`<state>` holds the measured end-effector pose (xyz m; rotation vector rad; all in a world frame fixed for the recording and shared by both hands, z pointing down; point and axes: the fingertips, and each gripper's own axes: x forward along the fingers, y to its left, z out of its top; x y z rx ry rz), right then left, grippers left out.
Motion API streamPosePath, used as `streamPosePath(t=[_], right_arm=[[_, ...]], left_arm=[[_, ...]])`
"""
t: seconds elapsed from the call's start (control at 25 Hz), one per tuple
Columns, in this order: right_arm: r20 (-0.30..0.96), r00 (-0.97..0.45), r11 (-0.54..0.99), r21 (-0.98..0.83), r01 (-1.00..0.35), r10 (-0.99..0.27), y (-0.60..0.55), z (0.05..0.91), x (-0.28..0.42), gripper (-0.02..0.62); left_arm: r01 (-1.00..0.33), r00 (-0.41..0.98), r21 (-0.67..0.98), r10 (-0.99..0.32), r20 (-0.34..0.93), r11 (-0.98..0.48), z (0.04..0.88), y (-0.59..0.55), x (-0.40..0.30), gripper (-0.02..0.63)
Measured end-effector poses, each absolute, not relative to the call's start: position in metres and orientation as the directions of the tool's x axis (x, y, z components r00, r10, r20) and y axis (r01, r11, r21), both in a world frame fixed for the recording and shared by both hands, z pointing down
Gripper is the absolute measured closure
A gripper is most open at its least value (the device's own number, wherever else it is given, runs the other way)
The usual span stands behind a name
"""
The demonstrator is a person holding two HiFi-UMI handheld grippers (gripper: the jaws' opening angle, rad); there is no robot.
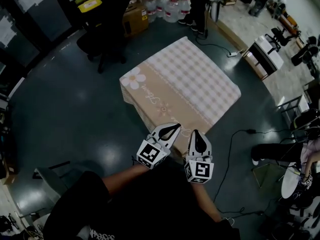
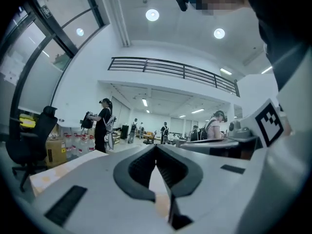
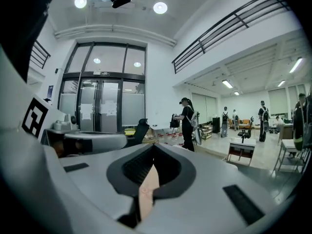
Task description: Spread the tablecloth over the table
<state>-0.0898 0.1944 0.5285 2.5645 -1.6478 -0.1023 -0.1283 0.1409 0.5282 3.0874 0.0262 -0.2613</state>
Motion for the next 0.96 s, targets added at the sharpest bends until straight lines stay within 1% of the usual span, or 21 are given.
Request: streamPosePath(t=[0.48,0.6,0.72,0.96], right_arm=[[-0.009,0.379,-0.374,0.182,-0.909,-0.926,0.166,0.523,-0.111,0.578],[0.003,0.343,-0.337,0.182,-0.924,-0.939,0.156,0.522,-0.116,0.578],[0.021,0.319,-0.31,0.183,-0.933,-0.948,0.148,0.524,-0.121,0.578],[0.025,0.322,-0.312,0.18,-0.933,-0.947,0.136,0.523,-0.118,0.578]], left_arm=[[-0.008,0.98,-0.024,-0.003,-0.201,-1.0,0.52,0.133,-0.151,0.589],[-0.03,0.977,-0.042,-0.02,-0.212,-0.999,0.515,0.126,-0.156,0.589],[-0.048,0.977,-0.033,-0.04,-0.211,-0.998,0.514,0.117,-0.161,0.589],[-0.074,0.976,-0.014,-0.07,-0.207,-0.997,0.518,0.096,-0.164,0.589]])
